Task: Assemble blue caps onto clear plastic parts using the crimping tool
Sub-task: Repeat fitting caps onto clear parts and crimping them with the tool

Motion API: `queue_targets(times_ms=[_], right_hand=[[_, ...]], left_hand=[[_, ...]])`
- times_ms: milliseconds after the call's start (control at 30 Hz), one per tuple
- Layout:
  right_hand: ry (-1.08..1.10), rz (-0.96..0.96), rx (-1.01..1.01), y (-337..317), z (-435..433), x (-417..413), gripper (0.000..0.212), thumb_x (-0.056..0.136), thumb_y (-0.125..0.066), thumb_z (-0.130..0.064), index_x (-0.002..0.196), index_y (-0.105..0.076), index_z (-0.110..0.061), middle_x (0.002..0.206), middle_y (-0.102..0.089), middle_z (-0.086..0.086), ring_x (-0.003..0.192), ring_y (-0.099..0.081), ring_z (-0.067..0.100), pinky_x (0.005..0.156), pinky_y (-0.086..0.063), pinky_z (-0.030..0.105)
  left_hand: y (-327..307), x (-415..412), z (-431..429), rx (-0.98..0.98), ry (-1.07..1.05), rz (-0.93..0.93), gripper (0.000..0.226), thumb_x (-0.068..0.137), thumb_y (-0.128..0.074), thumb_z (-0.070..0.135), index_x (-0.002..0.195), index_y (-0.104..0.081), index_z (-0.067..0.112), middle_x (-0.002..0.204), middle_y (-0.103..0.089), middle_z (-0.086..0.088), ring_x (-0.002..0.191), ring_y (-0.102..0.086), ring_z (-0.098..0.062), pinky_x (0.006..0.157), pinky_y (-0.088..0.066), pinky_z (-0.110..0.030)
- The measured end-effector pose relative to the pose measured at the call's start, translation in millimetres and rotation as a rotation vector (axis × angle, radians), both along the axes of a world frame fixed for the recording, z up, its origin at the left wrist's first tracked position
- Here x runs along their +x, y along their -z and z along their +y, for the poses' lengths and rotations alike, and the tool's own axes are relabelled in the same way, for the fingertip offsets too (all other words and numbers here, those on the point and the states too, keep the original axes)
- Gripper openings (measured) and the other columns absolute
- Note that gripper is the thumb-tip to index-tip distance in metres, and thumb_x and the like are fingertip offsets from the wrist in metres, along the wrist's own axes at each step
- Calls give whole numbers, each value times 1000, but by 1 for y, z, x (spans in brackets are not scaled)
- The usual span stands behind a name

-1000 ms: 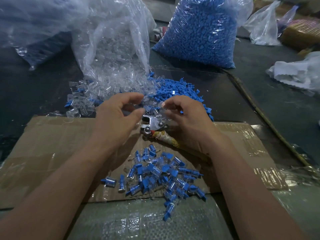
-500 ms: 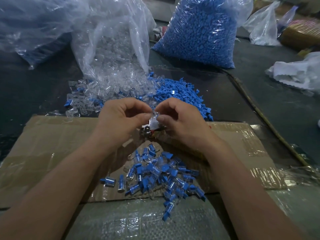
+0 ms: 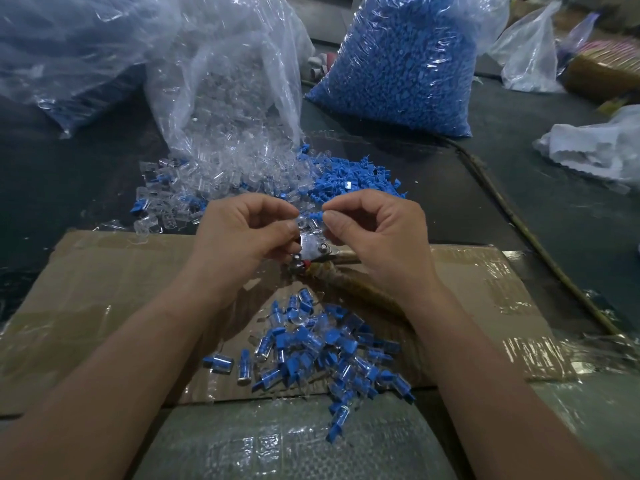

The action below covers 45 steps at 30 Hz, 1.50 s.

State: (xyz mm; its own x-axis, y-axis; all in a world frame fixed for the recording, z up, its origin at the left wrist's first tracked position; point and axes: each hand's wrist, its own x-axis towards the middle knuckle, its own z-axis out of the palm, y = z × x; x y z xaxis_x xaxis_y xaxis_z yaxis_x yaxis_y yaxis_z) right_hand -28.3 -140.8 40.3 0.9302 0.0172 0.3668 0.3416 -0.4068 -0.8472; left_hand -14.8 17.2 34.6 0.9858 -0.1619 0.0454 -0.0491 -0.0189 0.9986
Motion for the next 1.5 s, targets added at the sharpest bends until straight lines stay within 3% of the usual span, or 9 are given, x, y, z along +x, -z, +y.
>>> queue_targets(times_ms=[200, 300, 633, 733, 833, 1000, 1200, 1367, 1500], right_hand=[[34, -72, -132, 4, 7, -1, 9, 79, -69, -6, 77, -67, -15, 66, -61, -14, 62, -59, 4, 60, -50, 14], [53, -79, -169, 3, 6, -1, 4, 78, -70, -7, 79, -69, -11, 66, -60, -14, 65, -60, 5, 62, -51, 15], [19, -22, -156, 0, 5, -4, 3, 78, -70, -9, 79, -68, -11, 69, -63, -10, 65, -63, 11, 63, -54, 24], [36, -32, -154, 2, 5, -4, 10, 77, -72, -9, 74, -66, -17, 65, -62, -12, 61, -62, 7, 59, -53, 20], [30, -25, -159, 2, 6, -4, 19, 76, -72, -10, 71, -62, -25, 64, -62, -13, 60, -61, 5, 56, -51, 16], [-71, 61, -46, 1, 7, -4, 21, 79, -67, -9, 77, -62, -29, 73, -65, -8, 66, -66, 10, 63, -57, 26], [-125, 85, -11, 0, 5, -3, 22, 80, -66, -7, 78, -61, -28, 74, -64, -8, 68, -64, 7, 66, -55, 22], [-130, 51, -12, 0, 4, -2, 17, 74, -71, -18, 82, -61, -29, 81, -64, -11, 75, -63, 2, 71, -52, 17], [-244, 48, 71, 2, 4, -2, 30, 74, -69, -3, 93, -64, -26, 88, -66, -13, 84, -66, 4, 78, -53, 21]], left_hand=[[1, -3, -4, 27, -12, -32, 16, 75, -66, -2, 79, -64, 13, 66, -70, -2, 55, -66, -8, 54, -51, -14], [2, -4, -6, 81, -46, -68, 21, 73, -69, -1, 79, -65, 19, 68, -69, -4, 59, -66, -8, 55, -50, -12], [3, -5, -4, 191, -63, -160, 30, 74, -70, 2, 79, -66, 31, 72, -69, 7, 68, -66, -5, 66, -53, -14], [3, -8, -6, 220, -60, -204, 32, 74, -70, 2, 80, -65, 33, 73, -69, 8, 68, -66, -4, 64, -53, -13], [3, -10, -8, 200, -22, -199, 31, 75, -69, 2, 80, -65, 32, 75, -69, 10, 66, -67, -3, 59, -50, -10], [2, -7, -5, 46, -9, -96, 25, 74, -68, -1, 78, -67, 23, 72, -70, -1, 64, -67, -12, 62, -55, -19], [-1, -7, -5, -72, 30, -19, 21, 75, -63, -7, 76, -65, 14, 60, -68, 1, 55, -64, -9, 55, -52, -16], [-2, -7, -4, -84, 23, 0, 15, 75, -65, -3, 74, -65, 12, 60, -67, -1, 52, -63, -10, 52, -51, -16], [-2, -5, -3, -131, 29, 56, 10, 65, -68, 4, 67, -67, 14, 59, -67, -3, 49, -61, -11, 49, -50, -17]])
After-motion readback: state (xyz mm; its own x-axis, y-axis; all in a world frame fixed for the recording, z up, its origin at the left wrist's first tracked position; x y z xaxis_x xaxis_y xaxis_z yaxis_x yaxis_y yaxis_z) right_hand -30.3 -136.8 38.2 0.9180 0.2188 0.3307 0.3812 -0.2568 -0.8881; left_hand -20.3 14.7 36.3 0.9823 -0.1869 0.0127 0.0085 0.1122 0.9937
